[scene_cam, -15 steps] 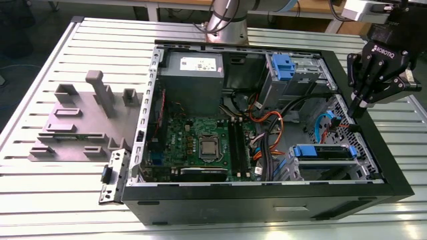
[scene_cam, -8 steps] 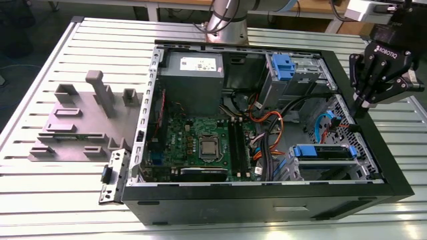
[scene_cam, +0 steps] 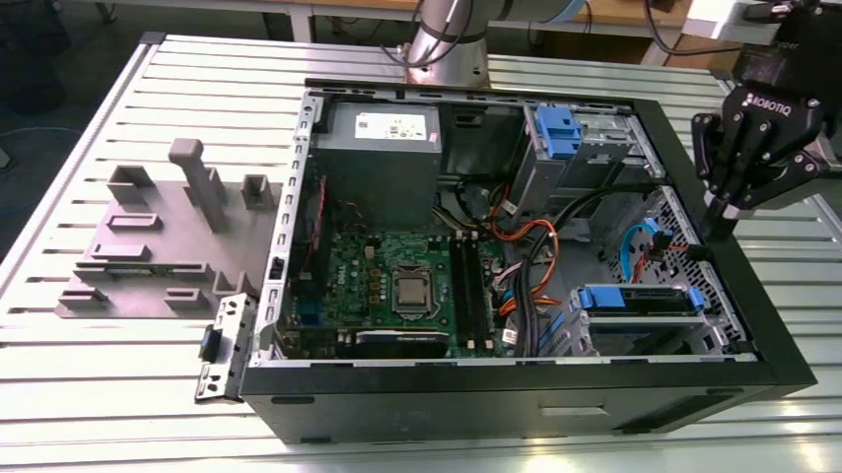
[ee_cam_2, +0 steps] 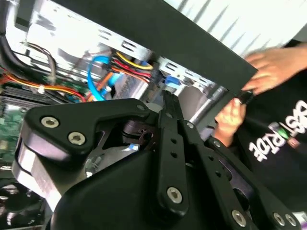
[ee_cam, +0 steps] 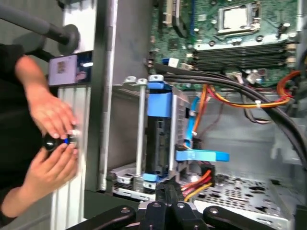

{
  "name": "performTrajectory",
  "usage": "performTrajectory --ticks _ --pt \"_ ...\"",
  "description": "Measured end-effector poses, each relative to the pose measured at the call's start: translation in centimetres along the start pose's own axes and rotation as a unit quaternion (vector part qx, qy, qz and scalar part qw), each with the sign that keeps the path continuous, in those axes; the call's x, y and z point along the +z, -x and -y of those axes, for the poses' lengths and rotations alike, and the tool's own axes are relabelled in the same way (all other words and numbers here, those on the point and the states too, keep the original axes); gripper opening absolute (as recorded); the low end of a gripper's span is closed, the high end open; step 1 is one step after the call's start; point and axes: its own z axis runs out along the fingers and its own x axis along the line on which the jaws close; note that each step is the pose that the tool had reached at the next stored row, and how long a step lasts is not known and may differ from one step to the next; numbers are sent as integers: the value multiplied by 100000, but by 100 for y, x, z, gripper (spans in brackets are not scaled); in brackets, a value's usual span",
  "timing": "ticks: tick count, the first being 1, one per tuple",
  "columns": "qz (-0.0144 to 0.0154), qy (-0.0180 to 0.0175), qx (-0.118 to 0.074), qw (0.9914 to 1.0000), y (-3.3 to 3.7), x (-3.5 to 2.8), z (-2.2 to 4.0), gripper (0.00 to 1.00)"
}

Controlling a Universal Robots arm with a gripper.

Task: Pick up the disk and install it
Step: 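Insert the first disk wire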

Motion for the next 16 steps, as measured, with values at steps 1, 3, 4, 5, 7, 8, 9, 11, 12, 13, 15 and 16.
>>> performTrajectory --ticks 1,3,4,5,7,8,9,11,12,13,15,16 --pt "-162 20 -372 99999 3 7 0 11" --pt "-242 -149 -1476 99989 12 26 2 11" --pt "-280 -313 -2146 99976 17 37 3 11" --pt "-316 -482 -2747 99961 21 46 4 11" --pt "-314 -571 -3610 99933 25 56 5 11" --pt "-260 -344 -3829 99926 28 57 5 11" --pt "-156 -9 -4012 99919 32 58 5 11" --pt "218 747 -4373 99901 42 57 5 11" --pt "512 1042 -4529 99891 44 57 7 11" --pt "976 1278 -4674 99878 45 57 11 11" --pt "2448 1604 -5011 99832 45 56 24 11" --pt "3193 1758 -5185 99799 45 55 30 11"
